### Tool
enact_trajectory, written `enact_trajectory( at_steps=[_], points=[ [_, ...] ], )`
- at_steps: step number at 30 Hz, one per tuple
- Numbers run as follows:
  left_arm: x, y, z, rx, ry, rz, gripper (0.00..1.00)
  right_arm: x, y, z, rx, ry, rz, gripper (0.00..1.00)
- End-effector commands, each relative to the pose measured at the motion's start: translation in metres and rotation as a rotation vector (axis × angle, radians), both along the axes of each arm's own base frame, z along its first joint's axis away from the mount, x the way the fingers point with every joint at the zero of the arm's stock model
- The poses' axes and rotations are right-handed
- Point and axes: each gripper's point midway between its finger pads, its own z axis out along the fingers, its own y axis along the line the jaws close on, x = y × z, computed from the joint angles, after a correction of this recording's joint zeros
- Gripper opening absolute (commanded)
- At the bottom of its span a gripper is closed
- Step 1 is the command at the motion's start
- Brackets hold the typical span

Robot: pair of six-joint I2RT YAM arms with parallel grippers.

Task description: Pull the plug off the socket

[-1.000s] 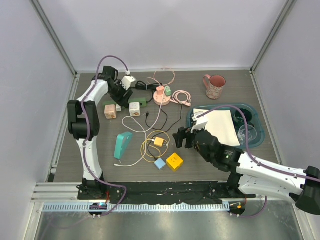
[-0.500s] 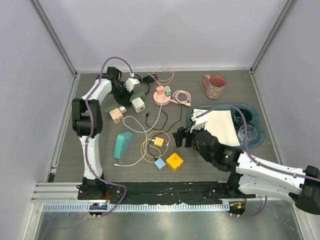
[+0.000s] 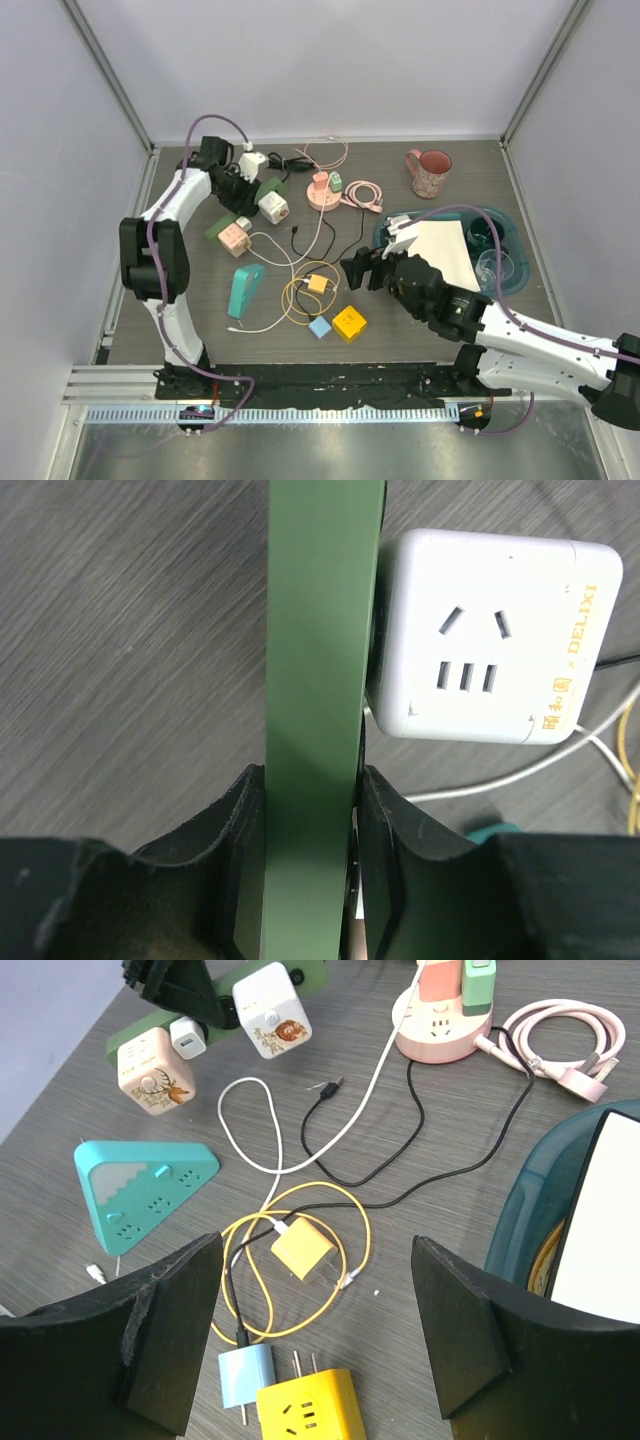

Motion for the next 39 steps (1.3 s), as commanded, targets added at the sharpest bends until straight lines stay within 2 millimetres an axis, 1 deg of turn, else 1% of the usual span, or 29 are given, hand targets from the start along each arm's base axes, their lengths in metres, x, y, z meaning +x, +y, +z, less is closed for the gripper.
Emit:
enact_trajectory(
  at_steps=[1, 2, 4, 5, 6, 8, 9, 11, 12, 13, 14, 16, 17, 18, 19, 20, 21, 22, 23, 24, 25, 26, 28, 29, 31, 32, 34, 37, 39],
  points=[
    [-0.002, -0.001, 0.081, -0.072, -0.177, 0.166, 0.0, -0.001, 0.004, 0.038, 0.127, -0.027, -0.003, 0.81],
    [-0.005, 0.002, 0.097, -0.074, -0.223, 0.196, 0.0, -0.001, 0.004, 0.038, 0.128, -0.025, -0.002, 0.81],
    [-0.015, 0.007, 0.099, -0.067, -0.225, 0.262, 0.0, 0.0, 0.007, 0.036, 0.111, -0.025, 0.003, 0.81],
    [-0.019, 0.012, 0.115, -0.08, -0.26, 0.336, 0.0, 0.001, 0.009, 0.036, 0.103, -0.031, 0.011, 0.81],
    [-0.027, 0.012, 0.112, -0.093, -0.24, 0.364, 0.0, 0.001, 0.013, 0.041, 0.091, -0.058, 0.037, 0.82],
    [-0.039, 0.011, 0.117, -0.133, -0.211, 0.429, 0.0, 0.003, 0.02, 0.044, 0.073, -0.088, 0.068, 0.83],
    [-0.048, 0.01, 0.123, -0.147, -0.209, 0.439, 0.0, 0.003, 0.028, 0.053, 0.066, -0.134, 0.115, 0.84],
    [-0.059, 0.011, 0.122, -0.165, -0.166, 0.511, 0.0, 0.006, 0.044, 0.057, 0.038, -0.164, 0.17, 0.86],
    [-0.066, 0.011, 0.126, -0.177, -0.16, 0.524, 0.0, 0.01, 0.05, 0.059, 0.011, -0.181, 0.193, 0.89],
    [-0.073, 0.01, 0.125, -0.184, -0.132, 0.537, 0.0, 0.013, 0.056, 0.072, 0.02, -0.2, 0.196, 0.9],
    [-0.08, 0.006, 0.125, -0.201, -0.113, 0.532, 0.0, 0.018, 0.065, 0.064, -0.014, -0.189, 0.208, 0.93],
    [-0.092, 0.0, 0.137, -0.243, -0.125, 0.519, 0.0, 0.022, 0.078, 0.075, -0.02, -0.226, 0.27, 0.96],
    [-0.098, 0.001, 0.134, -0.245, -0.127, 0.53, 0.0, 0.026, 0.087, 0.07, -0.028, -0.226, 0.292, 0.98],
    [-0.104, 0.0, 0.148, -0.276, -0.17, 0.531, 0.0, 0.028, 0.092, 0.072, -0.026, -0.239, 0.308, 0.98],
    [-0.106, -0.001, 0.154, -0.295, -0.198, 0.532, 0.0, 0.029, 0.097, 0.075, -0.033, -0.262, 0.342, 0.98],
    [-0.111, -0.002, 0.154, -0.309, -0.201, 0.532, 0.0, 0.032, 0.101, 0.081, -0.016, -0.289, 0.352, 0.99],
    [-0.115, -0.003, 0.161, -0.329, -0.221, 0.527, 0.0, 0.034, 0.107, 0.074, -0.027, -0.286, 0.377, 0.99],
    [-0.12, -0.007, 0.176, -0.381, -0.257, 0.516, 0.0, 0.041, 0.108, 0.078, -0.028, -0.299, 0.389, 0.99],
    [-0.124, -0.01, 0.177, -0.404, -0.258, 0.504, 0.0, 0.035, 0.117, 0.078, -0.017, -0.306, 0.464, 0.99],
    [-0.127, -0.013, 0.183, -0.433, -0.269, 0.494, 0.0, 0.039, 0.122, 0.07, -0.033, -0.297, 0.487, 0.99],
    [-0.131, -0.021, 0.193, -0.485, -0.278, 0.47, 0.0, 0.042, 0.125, 0.072, -0.035, -0.307, 0.496, 0.99],
    [-0.133, -0.024, 0.193, -0.5, -0.274, 0.461, 0.0, 0.042, 0.129, 0.073, -0.051, -0.339, 0.522, 0.98],
    [-0.138, -0.031, 0.203, -0.552, -0.285, 0.437, 0.0, 0.044, 0.136, 0.06, -0.081, -0.359, 0.551, 0.98],
    [-0.139, -0.032, 0.201, -0.563, -0.28, 0.434, 0.0, 0.043, 0.141, 0.067, -0.075, -0.42, 0.576, 0.98],
    [-0.141, -0.035, 0.205, -0.582, -0.304, 0.42, 0.0, 0.046, 0.145, 0.057, -0.085, -0.444, 0.584, 0.98],
    [-0.144, -0.033, 0.204, -0.584, -0.312, 0.431, 0.0, 0.049, 0.146, 0.064, -0.068, -0.474, 0.569, 0.98],
    [-0.145, -0.03, 0.206, -0.583, -0.34, 0.44, 0.0, 0.058, 0.15, 0.062, -0.084, -0.481, 0.547, 0.98],
    [-0.147, -0.023, 0.203, -0.558, -0.379, 0.466, 0.0, 0.06, 0.158, 0.061, -0.103, -0.51, 0.573, 0.98],
    [-0.148, -0.023, 0.203, -0.558, -0.39, 0.467, 0.0, 0.065, 0.162, 0.054, -0.125, -0.523, 0.576, 0.98]
  ],
)
